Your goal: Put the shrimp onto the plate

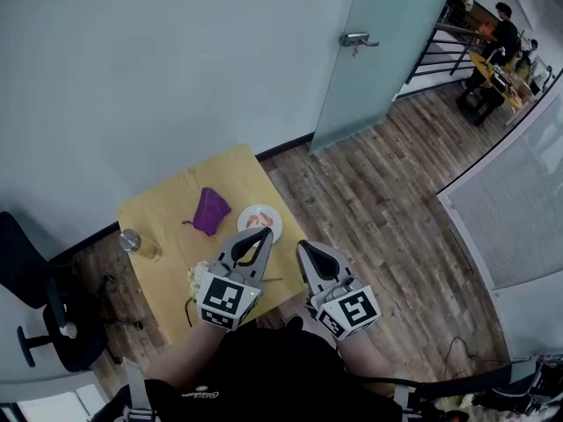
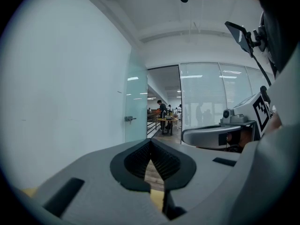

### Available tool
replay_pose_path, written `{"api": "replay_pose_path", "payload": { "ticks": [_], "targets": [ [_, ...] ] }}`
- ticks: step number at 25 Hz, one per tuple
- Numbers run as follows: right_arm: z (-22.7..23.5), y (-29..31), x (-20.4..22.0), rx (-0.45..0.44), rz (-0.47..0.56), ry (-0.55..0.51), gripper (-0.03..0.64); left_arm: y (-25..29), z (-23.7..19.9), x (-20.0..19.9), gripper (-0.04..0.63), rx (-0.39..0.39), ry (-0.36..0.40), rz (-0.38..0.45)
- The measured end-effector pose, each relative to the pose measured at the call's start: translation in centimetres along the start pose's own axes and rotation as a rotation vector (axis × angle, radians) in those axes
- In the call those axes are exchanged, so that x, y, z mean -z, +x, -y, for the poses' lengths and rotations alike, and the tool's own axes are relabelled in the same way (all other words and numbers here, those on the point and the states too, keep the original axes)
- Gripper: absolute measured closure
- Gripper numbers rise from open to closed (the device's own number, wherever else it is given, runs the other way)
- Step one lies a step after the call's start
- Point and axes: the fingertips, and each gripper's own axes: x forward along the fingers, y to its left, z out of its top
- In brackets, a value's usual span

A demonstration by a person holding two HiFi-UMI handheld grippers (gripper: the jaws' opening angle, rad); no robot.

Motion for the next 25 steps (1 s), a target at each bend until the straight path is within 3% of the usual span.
{"api": "replay_pose_path", "payload": {
  "ticks": [25],
  "targets": [
    [0.9, -0.2, -0.4, 0.048, -0.007, -0.047, 0.615, 0.2, 1.2, -0.7, 0.592, 0.039, 0.034, 0.007]
  ]
}}
